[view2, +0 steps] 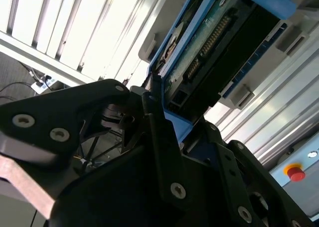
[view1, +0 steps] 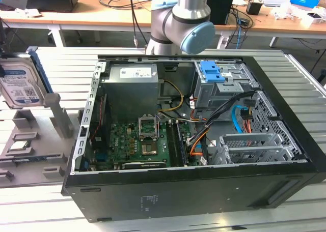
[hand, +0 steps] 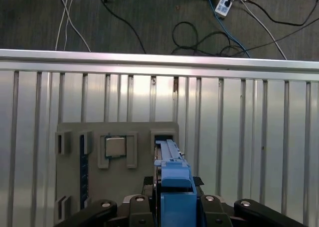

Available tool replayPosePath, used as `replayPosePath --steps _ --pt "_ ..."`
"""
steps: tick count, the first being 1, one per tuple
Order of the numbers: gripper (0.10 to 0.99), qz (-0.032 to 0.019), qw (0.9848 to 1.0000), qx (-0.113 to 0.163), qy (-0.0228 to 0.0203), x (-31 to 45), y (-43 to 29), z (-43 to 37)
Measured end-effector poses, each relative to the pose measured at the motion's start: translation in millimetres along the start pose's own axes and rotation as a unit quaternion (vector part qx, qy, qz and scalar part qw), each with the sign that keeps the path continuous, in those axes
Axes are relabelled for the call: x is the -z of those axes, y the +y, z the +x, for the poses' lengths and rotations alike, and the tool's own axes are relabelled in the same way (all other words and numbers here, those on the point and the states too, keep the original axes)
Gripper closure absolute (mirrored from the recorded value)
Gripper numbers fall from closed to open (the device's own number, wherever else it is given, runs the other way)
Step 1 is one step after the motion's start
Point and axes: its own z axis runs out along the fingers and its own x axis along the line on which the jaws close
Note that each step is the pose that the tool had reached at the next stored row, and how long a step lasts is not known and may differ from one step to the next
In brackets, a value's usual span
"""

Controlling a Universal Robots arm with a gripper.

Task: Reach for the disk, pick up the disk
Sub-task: 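Pick up the disk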

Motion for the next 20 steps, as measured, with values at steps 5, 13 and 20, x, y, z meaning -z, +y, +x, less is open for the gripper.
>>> replayPosePath --steps 5,13,20 --pt "0.718 0.0000 1.0000 0.000 0.0000 11.5 0.4 0.0" --pt "0.718 0.0000 1.0000 0.000 0.0000 34.6 1.2 -0.1" --pt "0.718 0.0000 1.0000 0.000 0.0000 49.1 1.6 -0.2"
